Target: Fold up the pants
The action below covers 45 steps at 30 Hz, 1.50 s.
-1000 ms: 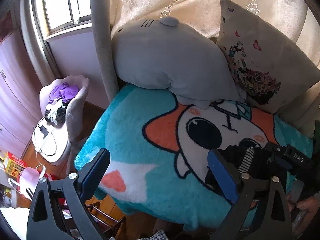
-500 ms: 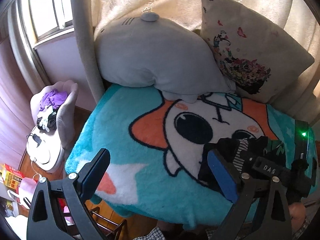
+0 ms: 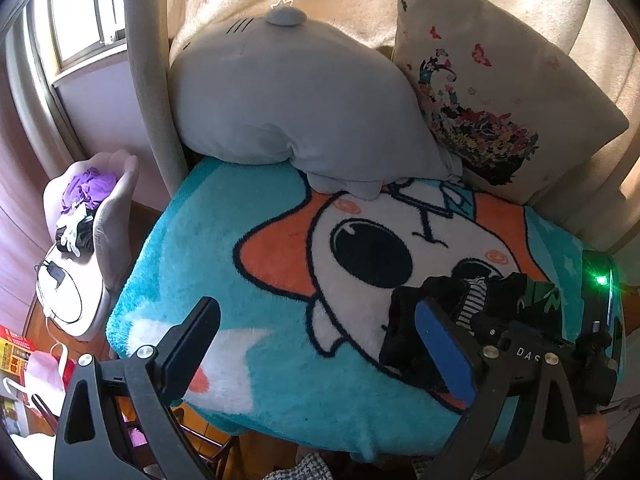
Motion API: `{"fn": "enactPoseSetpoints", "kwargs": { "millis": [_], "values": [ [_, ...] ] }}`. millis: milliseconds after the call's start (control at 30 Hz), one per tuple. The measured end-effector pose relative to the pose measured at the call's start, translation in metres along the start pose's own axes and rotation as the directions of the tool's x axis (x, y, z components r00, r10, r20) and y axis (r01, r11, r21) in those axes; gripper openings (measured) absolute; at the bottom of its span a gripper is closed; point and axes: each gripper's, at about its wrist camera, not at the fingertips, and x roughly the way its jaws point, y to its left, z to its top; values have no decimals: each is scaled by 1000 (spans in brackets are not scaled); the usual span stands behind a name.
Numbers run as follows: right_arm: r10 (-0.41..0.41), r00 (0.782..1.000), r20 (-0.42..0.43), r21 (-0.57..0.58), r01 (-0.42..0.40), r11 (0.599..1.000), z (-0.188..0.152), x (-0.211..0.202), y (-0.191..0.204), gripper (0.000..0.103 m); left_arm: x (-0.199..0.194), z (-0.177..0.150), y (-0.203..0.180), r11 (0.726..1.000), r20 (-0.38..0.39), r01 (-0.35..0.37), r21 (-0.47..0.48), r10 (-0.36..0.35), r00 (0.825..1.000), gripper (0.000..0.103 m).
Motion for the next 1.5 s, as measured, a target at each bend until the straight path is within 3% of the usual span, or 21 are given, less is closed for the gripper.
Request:
{"fn": "enactPoseSetpoints", "kwargs": {
  "millis": [100, 233, 367, 567, 633, 800, 1000, 1233, 1400, 1500],
  "values": [
    [1, 1000, -6, -10, -1, 1000, 0, 3, 4, 83, 6, 2, 10, 999, -15, 10, -30, -10, 1000, 98],
    [16, 1000, -12, -47, -17, 999, 4, 5, 17, 83, 13, 6, 43, 993, -22, -30, -118, 28, 999, 98],
    [31, 999, -27, -117, -34, 993, 16, 5, 39, 83, 24, 3, 80, 971, -64, -46, -235, 32, 997, 98],
    [61, 991, -122, -149, -79, 986, 28, 27, 76, 83, 30, -10, 99, 955, -99, -57, -291, 29, 995, 98],
    [31, 989, -148, -170, -56, 984, 29, 39, 90, 85, 28, -13, 103, 952, -100, -59, -300, 30, 995, 98],
    [-143, 976, -163, -272, 95, 958, 26, 73, 118, 90, 27, -19, 111, 947, -105, -63, -315, 31, 994, 98],
    [-262, 959, -110, -348, 210, 914, 16, 88, 135, 92, 35, -25, 117, 942, -131, -42, -333, -2, 991, 98],
    [-241, 965, -105, -361, 188, 913, 14, 79, 125, 69, 43, -23, 110, 942, -136, 23, -335, -73, 988, 97],
    [-219, 968, -124, -345, 165, 924, 13, 73, 116, 65, 48, -21, 104, 942, -142, 55, -330, -107, 984, 97],
    [-238, 965, -111, -369, 183, 911, 11, 72, 114, 56, 50, -23, 103, 944, -152, 65, -323, -119, 981, 97]
  ]
}}
